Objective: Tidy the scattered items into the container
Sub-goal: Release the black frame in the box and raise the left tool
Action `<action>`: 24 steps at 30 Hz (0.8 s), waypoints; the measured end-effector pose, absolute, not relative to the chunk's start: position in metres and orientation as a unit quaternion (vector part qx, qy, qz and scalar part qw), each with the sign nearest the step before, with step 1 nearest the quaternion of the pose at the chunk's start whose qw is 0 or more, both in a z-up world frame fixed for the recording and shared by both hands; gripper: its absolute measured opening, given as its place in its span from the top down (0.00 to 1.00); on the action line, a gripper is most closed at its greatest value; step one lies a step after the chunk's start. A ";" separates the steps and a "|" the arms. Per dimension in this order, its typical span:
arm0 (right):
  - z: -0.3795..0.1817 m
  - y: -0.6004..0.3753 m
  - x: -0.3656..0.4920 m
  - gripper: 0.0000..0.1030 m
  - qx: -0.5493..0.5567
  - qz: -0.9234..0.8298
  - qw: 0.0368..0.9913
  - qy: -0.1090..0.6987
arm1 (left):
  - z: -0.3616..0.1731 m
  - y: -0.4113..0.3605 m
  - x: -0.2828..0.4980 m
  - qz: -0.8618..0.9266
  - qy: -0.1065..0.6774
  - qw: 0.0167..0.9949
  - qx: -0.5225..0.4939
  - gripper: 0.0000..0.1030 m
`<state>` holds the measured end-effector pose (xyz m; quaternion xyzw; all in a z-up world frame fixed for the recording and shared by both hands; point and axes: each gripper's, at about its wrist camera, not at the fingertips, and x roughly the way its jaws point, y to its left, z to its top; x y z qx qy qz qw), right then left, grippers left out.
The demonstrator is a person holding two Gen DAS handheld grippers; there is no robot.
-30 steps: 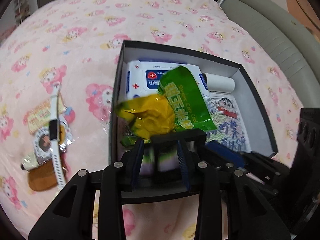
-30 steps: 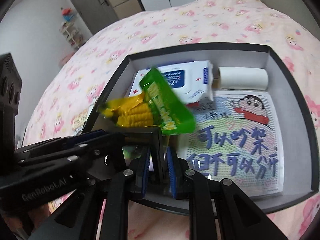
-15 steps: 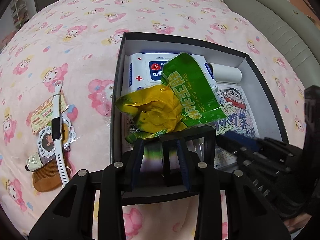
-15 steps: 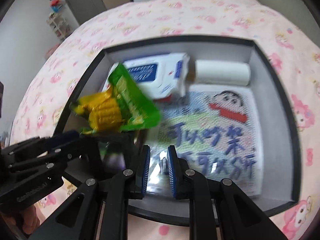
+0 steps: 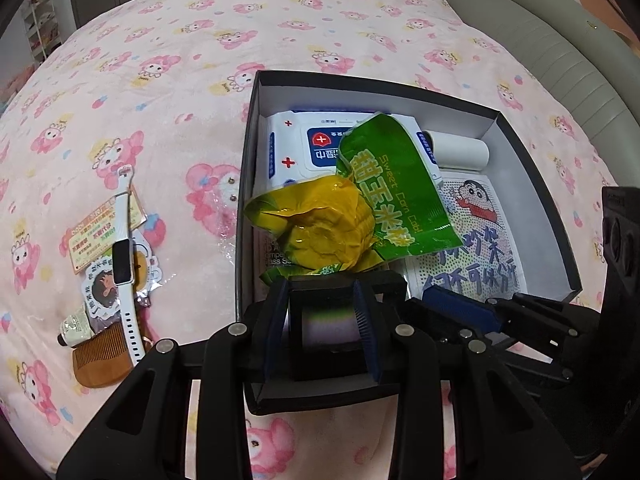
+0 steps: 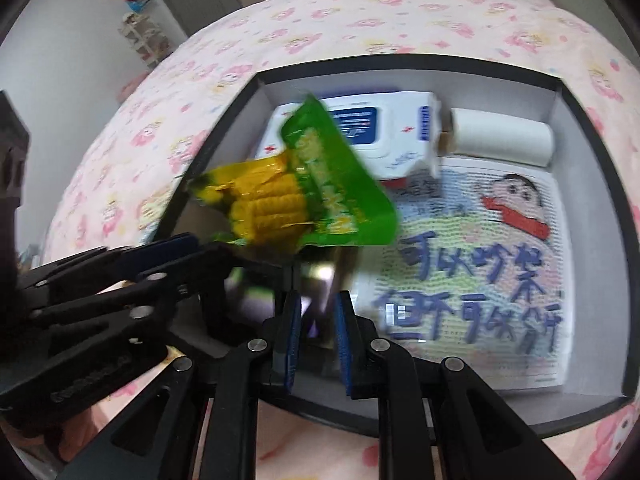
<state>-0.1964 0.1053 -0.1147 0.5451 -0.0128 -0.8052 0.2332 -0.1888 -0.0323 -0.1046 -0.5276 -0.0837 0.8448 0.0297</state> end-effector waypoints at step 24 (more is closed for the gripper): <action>-0.040 0.140 -0.092 0.77 0.453 -0.872 0.183 -0.026 | -0.039 -0.010 -0.080 0.885 -0.082 0.104 -0.446 0.62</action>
